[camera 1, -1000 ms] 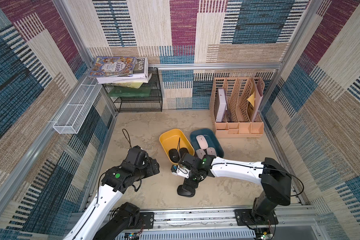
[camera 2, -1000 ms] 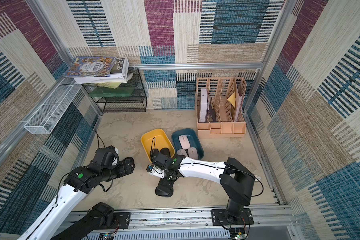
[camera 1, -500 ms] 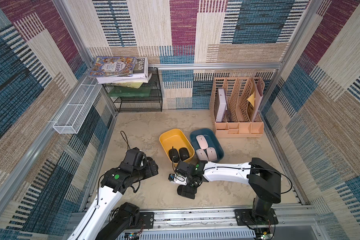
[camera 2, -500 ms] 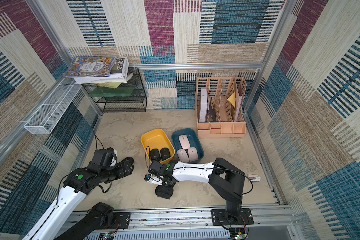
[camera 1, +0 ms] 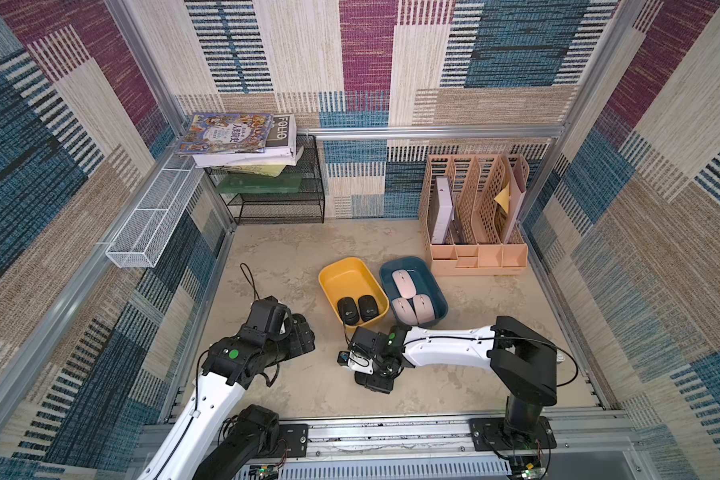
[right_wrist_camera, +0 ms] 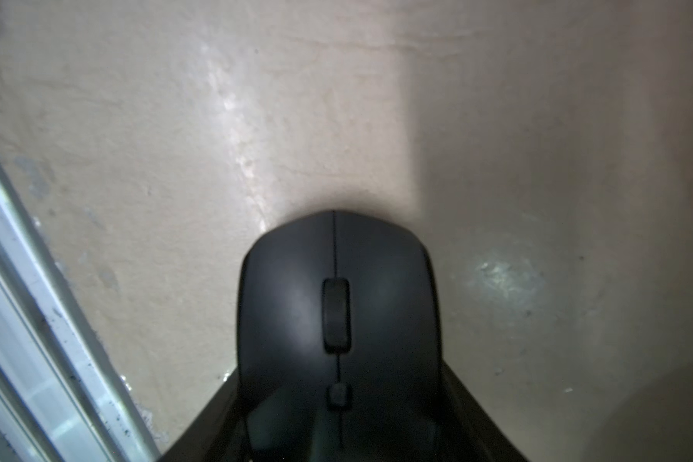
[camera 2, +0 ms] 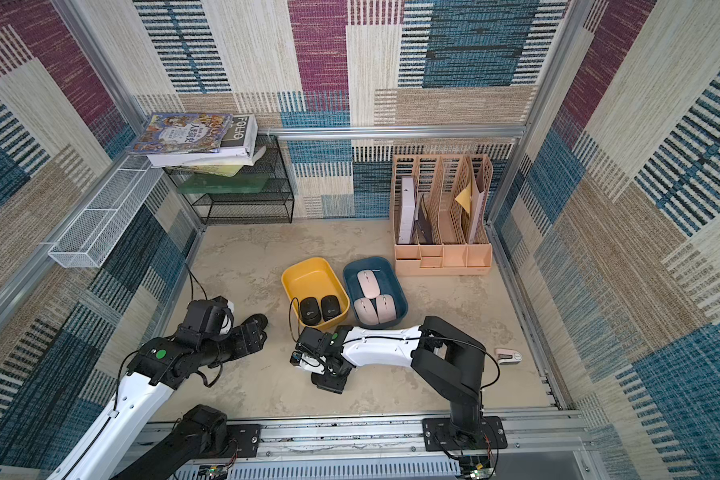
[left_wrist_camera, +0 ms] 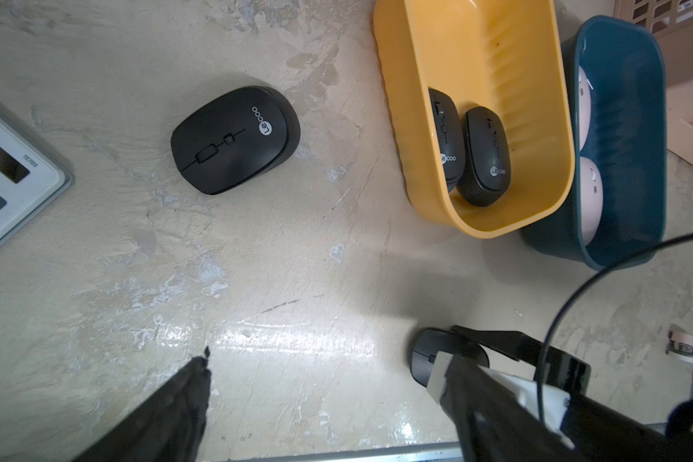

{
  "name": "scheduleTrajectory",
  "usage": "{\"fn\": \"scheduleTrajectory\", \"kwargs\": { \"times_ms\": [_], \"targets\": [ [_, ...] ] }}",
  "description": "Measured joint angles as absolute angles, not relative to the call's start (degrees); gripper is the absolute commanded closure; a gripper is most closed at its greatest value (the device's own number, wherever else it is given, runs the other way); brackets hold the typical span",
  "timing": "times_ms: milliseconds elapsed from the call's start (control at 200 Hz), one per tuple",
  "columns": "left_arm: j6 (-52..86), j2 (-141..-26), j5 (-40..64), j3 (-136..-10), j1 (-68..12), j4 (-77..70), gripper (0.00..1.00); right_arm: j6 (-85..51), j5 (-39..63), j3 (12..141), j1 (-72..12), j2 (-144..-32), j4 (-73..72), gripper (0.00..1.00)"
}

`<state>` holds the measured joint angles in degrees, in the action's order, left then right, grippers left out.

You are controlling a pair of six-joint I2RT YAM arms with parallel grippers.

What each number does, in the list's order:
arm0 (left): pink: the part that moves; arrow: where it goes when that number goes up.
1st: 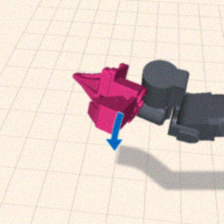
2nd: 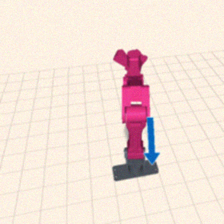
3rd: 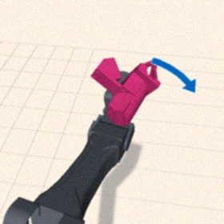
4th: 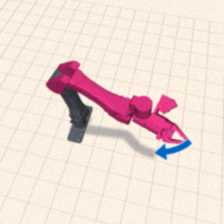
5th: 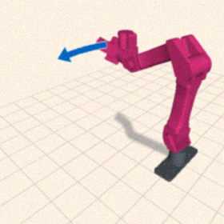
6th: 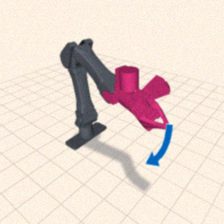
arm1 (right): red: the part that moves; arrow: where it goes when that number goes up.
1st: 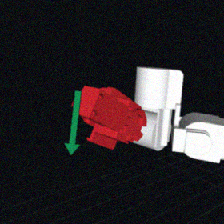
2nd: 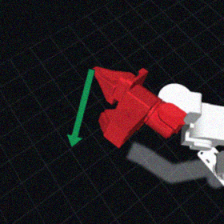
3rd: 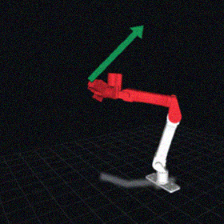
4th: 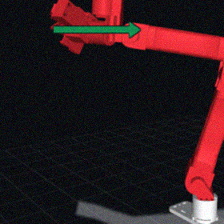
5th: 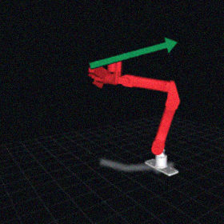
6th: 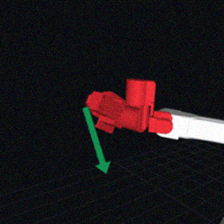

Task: Place the mice by color into the storage box
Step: Pick up the mouse from the center of the board, then place the mouse in the storage box.

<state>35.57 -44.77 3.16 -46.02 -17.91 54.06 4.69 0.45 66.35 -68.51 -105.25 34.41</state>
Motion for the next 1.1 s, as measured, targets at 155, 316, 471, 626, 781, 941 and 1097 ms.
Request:
{"fn": "scheduleTrajectory", "kwargs": {
  "times_ms": [155,316,471,626,781,941,1097],
  "targets": [
    [35.3,-44.8,3.2,-46.1,-17.6,54.1,0.04,2.3,0.3,66.8,-68.5,-103.6,35.1,0.63],
    [34.9,-45.3,3.1,-46.1,-17.3,54.1,0.04,-1.3,1.2,70.1,-65.6,-100.0,34.8,0.67],
    [34.5,-45.3,3.0,-46.2,-16.6,54.0,0.04,-5.5,4.0,75.4,-59.3,-97.3,34.6,0.65],
    [34.5,-45.3,3.0,-46.2,-15.9,54.0,0.04,-9.5,7.8,83.4,-51.4,-99.3,34.3,0.65],
    [34.5,-45.5,3.0,-46.1,-15.4,54.0,0.04,-12.0,10.0,94.6,-46.8,-108.5,35.2,0.65],
    [34.5,-45.5,3.2,-45.8,-14.9,53.9,0.04,-13.5,11.0,107.3,-44.6,-120.3,38.1,0.65],
    [34.5,-45.5,3.4,-45.7,-14.7,53.8,0.04,-14.3,10.9,118.4,-44.4,-129.7,40.4,0.65]
  ]
}}
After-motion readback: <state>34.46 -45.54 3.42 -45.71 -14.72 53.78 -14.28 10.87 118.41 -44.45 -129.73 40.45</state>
